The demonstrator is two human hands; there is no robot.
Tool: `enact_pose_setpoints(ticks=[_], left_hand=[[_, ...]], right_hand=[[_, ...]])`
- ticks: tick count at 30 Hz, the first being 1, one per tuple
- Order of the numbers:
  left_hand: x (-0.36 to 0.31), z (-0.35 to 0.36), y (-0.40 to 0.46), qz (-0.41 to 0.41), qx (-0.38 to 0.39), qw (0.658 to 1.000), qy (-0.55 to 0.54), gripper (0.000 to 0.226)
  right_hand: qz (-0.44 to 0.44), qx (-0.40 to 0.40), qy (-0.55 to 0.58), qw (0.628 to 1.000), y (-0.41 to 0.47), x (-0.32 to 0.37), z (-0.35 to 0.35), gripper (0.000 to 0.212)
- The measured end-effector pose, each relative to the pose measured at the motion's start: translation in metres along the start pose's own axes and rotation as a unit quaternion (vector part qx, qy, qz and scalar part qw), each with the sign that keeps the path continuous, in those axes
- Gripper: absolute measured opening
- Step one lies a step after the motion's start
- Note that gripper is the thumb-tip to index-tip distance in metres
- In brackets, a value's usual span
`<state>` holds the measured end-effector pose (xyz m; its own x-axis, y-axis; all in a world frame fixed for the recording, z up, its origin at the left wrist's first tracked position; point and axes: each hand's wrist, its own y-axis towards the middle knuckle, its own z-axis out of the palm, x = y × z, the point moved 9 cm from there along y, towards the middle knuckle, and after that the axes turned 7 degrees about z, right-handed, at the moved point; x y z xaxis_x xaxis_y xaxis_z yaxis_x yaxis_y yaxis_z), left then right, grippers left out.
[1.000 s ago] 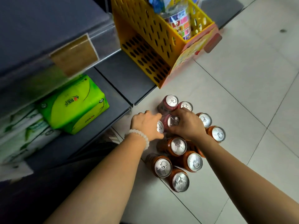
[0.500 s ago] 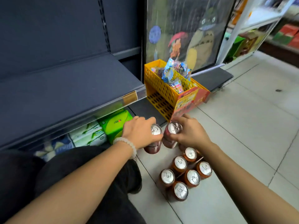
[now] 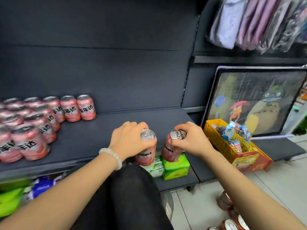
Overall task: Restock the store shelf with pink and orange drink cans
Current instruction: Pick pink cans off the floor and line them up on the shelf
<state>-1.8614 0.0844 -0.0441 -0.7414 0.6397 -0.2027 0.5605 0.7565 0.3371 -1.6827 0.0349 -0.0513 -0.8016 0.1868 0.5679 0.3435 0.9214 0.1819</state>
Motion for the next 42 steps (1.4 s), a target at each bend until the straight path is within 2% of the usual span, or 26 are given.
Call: enact_pose_setpoints(ticks=[4, 8, 11, 15, 20, 28, 32, 35, 38, 42], left_hand=[[0.058, -0.044, -0.011, -0.053, -0.045, 0.998, -0.009, 0.042], [0.115, -0.074, -0.022, -0.097, -0.072, 0.993, 0.01, 0.046], [0.161, -0.085, -0.028, -0.13, -0.066, 0.989, 0.031, 0.047], [0.216, -0.091, -0.029, -0.163, -0.05, 0.984, 0.056, 0.045], [0.269, -0.086, -0.014, -0.185, -0.023, 0.979, 0.079, 0.05], [0.335, -0.054, 0.038, -0.167, 0.027, 0.981, 0.095, 0.051], [0.354, -0.042, 0.059, -0.144, 0.062, 0.987, 0.029, 0.045], [0.363, -0.039, 0.063, -0.123, 0.086, 0.988, -0.022, 0.05], [0.375, -0.043, 0.06, -0.138, 0.085, 0.984, -0.076, 0.051], [0.379, -0.054, 0.06, -0.137, 0.063, 0.986, -0.074, 0.059]], right_hand=[[-0.051, 0.041, 0.007, 0.998, 0.021, 0.074, 0.025, 0.07], [-0.095, 0.075, 0.009, 0.993, 0.039, 0.138, 0.059, 0.049], [-0.11, 0.1, 0.021, 0.989, 0.053, 0.172, 0.089, 0.033], [-0.132, 0.127, 0.017, 0.983, 0.071, 0.208, 0.132, 0.032], [-0.147, 0.137, -0.003, 0.979, 0.098, 0.236, 0.172, 0.02], [-0.118, 0.128, -0.025, 0.984, 0.159, 0.257, 0.224, 0.028], [-0.119, 0.134, -0.021, 0.984, 0.174, 0.264, 0.243, 0.03], [-0.12, 0.125, -0.018, 0.985, 0.18, 0.268, 0.252, 0.033], [-0.114, 0.103, -0.02, 0.988, 0.184, 0.27, 0.254, 0.041], [-0.146, 0.114, -0.048, 0.982, 0.182, 0.276, 0.255, 0.053]])
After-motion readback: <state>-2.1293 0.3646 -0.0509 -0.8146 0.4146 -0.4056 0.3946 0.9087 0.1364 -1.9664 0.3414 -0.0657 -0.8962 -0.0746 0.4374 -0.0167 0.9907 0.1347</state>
